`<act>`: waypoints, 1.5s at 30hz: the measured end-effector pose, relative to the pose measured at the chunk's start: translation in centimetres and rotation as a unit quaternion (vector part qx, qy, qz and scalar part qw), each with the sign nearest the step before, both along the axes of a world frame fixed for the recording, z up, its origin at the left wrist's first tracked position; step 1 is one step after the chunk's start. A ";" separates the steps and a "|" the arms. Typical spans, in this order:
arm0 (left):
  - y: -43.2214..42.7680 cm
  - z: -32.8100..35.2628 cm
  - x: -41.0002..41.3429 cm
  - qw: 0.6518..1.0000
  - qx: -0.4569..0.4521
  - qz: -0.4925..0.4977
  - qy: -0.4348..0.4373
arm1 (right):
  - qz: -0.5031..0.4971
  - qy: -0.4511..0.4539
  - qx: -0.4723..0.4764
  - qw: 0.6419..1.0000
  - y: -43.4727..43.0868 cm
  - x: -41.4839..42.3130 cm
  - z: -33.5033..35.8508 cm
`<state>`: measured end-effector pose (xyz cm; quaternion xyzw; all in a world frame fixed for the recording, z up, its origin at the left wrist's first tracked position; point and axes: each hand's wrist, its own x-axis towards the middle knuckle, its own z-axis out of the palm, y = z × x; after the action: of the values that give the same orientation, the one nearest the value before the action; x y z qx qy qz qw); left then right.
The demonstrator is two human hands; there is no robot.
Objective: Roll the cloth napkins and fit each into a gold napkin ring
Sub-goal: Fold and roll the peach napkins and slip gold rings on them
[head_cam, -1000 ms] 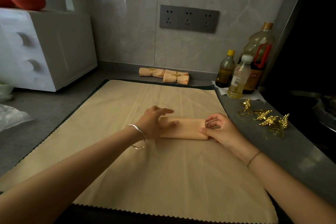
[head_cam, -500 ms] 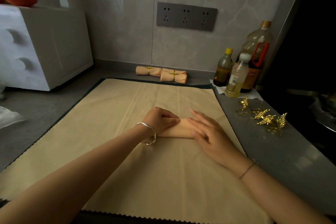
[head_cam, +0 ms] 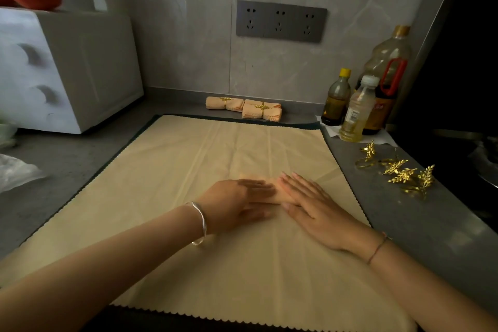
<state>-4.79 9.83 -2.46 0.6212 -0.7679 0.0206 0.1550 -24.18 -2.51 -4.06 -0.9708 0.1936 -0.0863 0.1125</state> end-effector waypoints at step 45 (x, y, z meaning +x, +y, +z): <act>-1.8 1.7 -1.0 0.989 -0.134 0.068 0.004 | -0.172 -0.111 0.357 0.911 -3.9 0.9 4.4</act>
<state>-5.83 8.07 -0.79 0.6458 -0.7134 0.1315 0.2381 -23.29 -6.42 0.34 -0.8014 0.3620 -0.1365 0.4561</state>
